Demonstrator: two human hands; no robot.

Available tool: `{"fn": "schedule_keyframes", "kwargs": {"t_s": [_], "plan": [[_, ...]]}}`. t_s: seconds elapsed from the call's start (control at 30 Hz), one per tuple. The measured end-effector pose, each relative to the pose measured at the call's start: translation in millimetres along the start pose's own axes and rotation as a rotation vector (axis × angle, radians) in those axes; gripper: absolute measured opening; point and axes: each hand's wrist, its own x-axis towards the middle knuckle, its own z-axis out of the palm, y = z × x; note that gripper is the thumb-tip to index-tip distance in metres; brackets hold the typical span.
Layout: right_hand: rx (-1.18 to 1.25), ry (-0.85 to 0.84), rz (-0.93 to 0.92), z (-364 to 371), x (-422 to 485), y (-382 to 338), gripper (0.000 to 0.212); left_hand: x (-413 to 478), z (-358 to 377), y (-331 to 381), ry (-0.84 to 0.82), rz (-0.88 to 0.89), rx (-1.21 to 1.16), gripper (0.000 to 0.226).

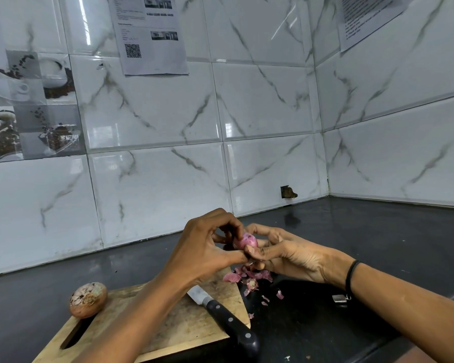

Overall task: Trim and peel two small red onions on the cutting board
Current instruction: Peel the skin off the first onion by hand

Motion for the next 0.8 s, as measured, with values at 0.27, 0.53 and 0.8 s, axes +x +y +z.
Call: {"fn": "schedule_keyframes", "kwargs": {"t_s": [0.27, 0.53, 0.8], "plan": [[0.017, 0.000, -0.007, 0, 0, 0, 0.036, 0, 1, -3, 0.051, -0.064, -0.040, 0.035], [-0.023, 0.045, -0.030, -5, 3, 3, 0.047, 2, -2, -8, -0.008, -0.137, -0.169, 0.041], [-0.065, 0.036, -0.028, -6, 2, 2, 0.038, 2, -9, -9, -0.014, -0.192, -0.215, 0.014]]}}
